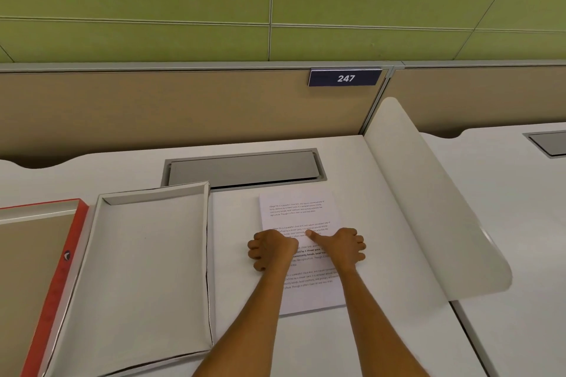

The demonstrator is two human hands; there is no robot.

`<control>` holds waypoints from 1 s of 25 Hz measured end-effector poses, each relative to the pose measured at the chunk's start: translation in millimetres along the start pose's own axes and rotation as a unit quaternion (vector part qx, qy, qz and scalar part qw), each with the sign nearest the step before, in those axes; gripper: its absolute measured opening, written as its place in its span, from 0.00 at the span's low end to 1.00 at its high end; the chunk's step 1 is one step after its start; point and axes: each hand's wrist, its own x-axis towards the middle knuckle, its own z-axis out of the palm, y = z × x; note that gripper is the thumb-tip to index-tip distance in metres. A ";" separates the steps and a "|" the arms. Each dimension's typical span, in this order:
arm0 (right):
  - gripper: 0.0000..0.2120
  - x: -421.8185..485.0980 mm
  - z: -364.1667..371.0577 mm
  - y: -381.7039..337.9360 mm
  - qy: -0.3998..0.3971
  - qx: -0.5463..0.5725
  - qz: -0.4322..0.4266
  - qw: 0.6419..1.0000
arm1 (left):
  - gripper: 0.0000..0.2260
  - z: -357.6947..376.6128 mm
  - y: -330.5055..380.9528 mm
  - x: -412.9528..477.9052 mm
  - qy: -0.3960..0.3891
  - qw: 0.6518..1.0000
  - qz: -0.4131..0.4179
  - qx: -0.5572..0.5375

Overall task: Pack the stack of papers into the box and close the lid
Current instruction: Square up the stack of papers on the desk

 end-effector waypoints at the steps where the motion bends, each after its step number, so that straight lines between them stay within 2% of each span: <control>1: 0.50 1.8 -1.8 -0.4 -0.008 0.007 0.001 1.000 | 0.38 -0.9 1.7 1.4 -0.004 1.000 -0.008 0.001; 5: 0.44 4.9 -3.8 -2.3 -0.035 0.028 -0.004 0.999 | 0.41 -8.7 0.6 12.7 -0.019 0.999 -0.025 0.018; 8: 0.43 3.4 -2.6 -3.8 -0.026 0.038 -0.006 0.999 | 0.35 -10.0 -4.5 16.6 -0.036 0.999 -0.009 0.003; 11: 0.45 2.9 -1.2 -3.7 -0.028 0.060 -0.022 0.998 | 0.32 -7.7 -7.3 15.3 -0.013 1.000 0.008 -0.002; 15: 0.47 8.6 -0.4 0.3 -0.055 0.087 -0.008 0.995 | 0.29 -6.5 -12.2 14.8 -0.028 0.996 0.069 -0.050; 19: 0.40 18.0 -5.8 6.3 -0.089 0.080 -0.016 0.993 | 0.21 -15.2 -20.1 17.4 -0.060 0.989 0.102 -0.089; 21: 0.38 16.4 -7.1 6.3 -0.087 0.065 -0.029 0.994 | 0.21 -16.2 -20.6 14.8 -0.059 0.988 0.114 -0.090; 25: 0.34 6.4 -6.3 4.1 -0.063 0.080 -0.078 0.992 | 0.27 -7.2 -23.6 6.6 -0.002 0.986 0.152 -0.068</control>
